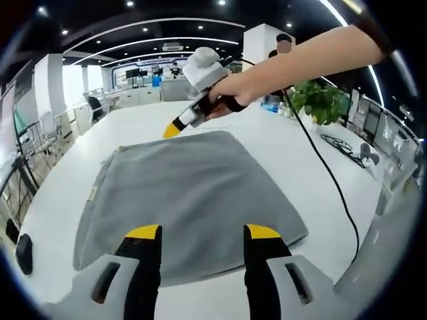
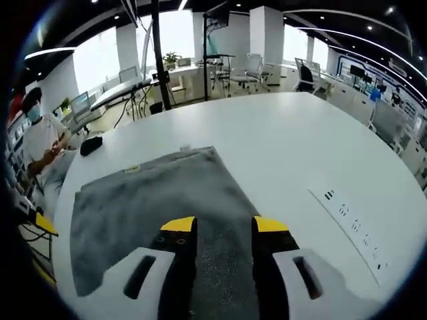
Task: Fold the towel on the table until its edges align and the towel forms a compact rectangular stack.
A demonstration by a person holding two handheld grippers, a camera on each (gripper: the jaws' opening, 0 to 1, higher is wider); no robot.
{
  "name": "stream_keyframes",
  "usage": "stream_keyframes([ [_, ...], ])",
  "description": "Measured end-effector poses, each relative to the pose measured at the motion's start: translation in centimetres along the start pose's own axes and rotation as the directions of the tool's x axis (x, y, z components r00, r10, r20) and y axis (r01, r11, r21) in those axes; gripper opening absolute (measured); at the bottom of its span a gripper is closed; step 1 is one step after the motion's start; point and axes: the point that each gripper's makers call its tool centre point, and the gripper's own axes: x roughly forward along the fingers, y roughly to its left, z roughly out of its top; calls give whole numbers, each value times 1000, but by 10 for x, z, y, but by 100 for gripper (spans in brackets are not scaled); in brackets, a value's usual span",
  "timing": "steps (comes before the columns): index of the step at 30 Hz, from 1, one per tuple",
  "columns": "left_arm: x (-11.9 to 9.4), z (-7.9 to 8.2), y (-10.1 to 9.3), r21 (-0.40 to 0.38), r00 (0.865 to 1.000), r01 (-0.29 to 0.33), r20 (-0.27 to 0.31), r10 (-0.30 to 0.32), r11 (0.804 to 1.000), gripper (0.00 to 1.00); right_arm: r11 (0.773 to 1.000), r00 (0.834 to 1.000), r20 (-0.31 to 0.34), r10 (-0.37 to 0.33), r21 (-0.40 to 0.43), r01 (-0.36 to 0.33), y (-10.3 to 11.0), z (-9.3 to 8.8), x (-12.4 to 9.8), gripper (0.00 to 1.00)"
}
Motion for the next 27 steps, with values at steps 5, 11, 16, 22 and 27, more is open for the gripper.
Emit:
stream_keyframes([
  [5,3,5,-15,21,999,34,-8,-34,999,51,1000,1000,-2,-8,16,8,-5,-8,-8,31],
  [11,9,5,-27,49,998,66,-21,-65,997,51,999,1000,-3,-15,28,15,-17,-24,-23,31],
  [16,16,2,-43,70,994,109,-36,-107,992,51,999,999,-30,-31,22,32,-27,-40,-34,31],
  [22,22,-2,-63,94,986,159,-62,-153,983,51,998,997,-55,-60,-5,59,-40,-59,-56,31],
  [27,25,-2,-78,120,978,200,-79,-192,972,51,996,994,-59,-87,14,88,-50,-69,-71,30],
])
